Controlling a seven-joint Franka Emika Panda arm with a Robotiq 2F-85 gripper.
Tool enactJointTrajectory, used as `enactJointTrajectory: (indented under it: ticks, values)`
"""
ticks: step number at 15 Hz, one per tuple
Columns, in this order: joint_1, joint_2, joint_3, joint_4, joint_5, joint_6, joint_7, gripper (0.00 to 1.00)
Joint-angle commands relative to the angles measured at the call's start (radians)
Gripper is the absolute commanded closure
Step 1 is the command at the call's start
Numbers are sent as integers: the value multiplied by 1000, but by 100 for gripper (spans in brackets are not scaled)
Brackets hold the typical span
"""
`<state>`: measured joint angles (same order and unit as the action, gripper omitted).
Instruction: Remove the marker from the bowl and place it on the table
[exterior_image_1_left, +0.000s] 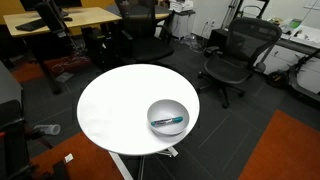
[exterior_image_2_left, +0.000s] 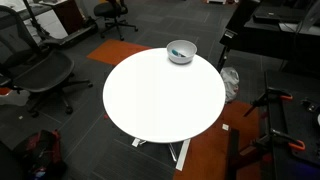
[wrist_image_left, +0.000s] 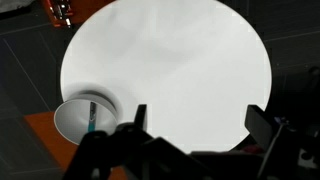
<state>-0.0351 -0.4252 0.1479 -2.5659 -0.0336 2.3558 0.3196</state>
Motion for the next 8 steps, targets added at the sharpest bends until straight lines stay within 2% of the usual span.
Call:
enactJointTrajectory:
  ticks: [1,8]
  values:
    - [8,0,-8,2,-4,-3,3,0]
    - [-4,3,-14,10,-16,1,2,0]
